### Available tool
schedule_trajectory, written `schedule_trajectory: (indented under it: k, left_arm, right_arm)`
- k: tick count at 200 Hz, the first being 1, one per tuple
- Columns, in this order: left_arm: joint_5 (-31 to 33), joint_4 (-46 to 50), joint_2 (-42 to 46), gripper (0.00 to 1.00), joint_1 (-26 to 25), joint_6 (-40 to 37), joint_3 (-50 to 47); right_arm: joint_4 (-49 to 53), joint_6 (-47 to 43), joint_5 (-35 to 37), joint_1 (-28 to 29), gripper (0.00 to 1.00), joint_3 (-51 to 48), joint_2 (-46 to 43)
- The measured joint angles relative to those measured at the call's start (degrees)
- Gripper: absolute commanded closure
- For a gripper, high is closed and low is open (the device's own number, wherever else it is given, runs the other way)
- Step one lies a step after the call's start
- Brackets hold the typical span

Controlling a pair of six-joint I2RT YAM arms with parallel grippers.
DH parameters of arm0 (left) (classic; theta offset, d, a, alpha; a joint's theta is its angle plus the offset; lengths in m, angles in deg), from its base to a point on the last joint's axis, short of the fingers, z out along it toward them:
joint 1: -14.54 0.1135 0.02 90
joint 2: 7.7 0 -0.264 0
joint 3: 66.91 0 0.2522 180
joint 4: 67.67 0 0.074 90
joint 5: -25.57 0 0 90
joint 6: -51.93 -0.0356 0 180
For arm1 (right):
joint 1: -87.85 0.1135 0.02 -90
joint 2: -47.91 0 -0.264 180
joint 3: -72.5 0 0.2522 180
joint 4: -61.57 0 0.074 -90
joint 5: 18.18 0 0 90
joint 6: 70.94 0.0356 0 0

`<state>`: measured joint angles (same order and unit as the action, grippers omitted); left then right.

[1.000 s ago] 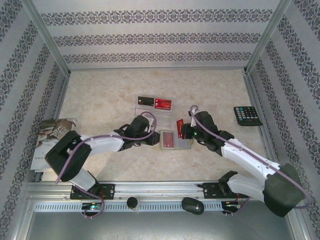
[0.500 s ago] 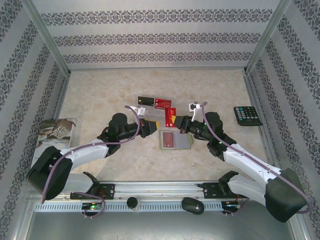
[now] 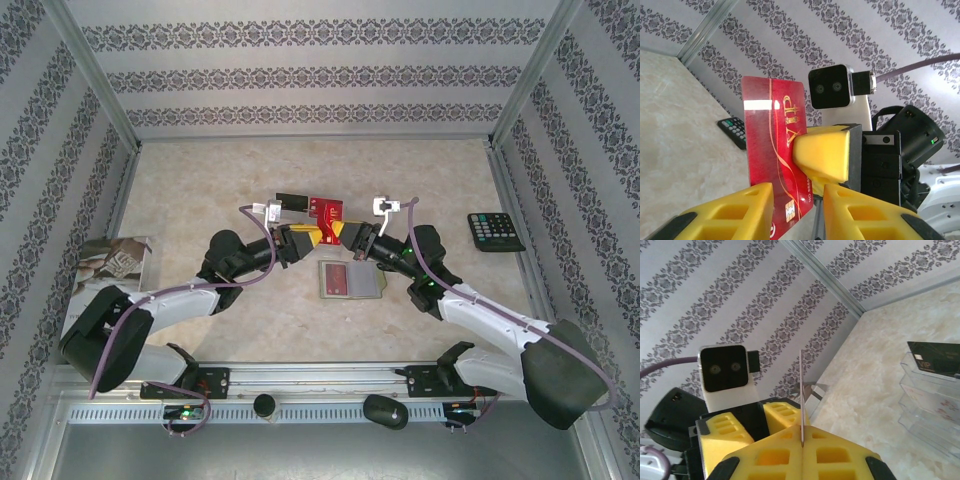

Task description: Take the credit cards out of the card holder

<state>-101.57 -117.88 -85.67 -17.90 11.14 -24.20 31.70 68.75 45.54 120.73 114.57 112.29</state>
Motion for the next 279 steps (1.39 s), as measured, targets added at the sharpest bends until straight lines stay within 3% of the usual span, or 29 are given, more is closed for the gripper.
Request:
schedule_trajectory:
  k: [69, 155, 204, 221, 225, 250, 279]
  left_arm:
    - [-0.79, -6.40, -0.72, 0.68, 3.32, 5.55, -3.19]
    - [-3.19, -12.52, -2.14, 0.72, 3.32, 9.62, -3.10]
    - [-3.15, -12.76, -2.12, 0.80, 3.32, 10.08, -3.10]
    - [-3.19, -11.65, -2.12, 1.00, 3.32, 9.94, -2.80]
    - [-3.21, -11.30, -2.12, 1.00, 3.37, 10.19, -2.64]
    - [-4.68, -6.36, -0.87, 1.00, 3.67, 8.76, -0.44]
    - [-5.16, 9.57, 3.34, 1.00, 3.69, 1.84, 4.81]
  right_arm:
    - [-2.03, 1.42, -0.31, 0.02, 1.00, -0.94, -2.56]
    - [-4.66, 1.44, -2.75, 2.64, 1.00, 1.42, 3.30]
    - [-5.90, 1.64, -3.78, 2.67, 1.00, 2.05, 4.92]
    - [-5.95, 1.64, -3.87, 3.17, 1.00, 2.05, 5.22]
    - [-5.95, 1.62, -3.67, 3.28, 1.00, 2.05, 5.22]
    - [-5.44, 2.34, -3.17, 2.73, 0.72, 2.05, 5.16]
    - [-1.14, 2.01, -4.04, 0.79, 0.68, 0.28, 2.54]
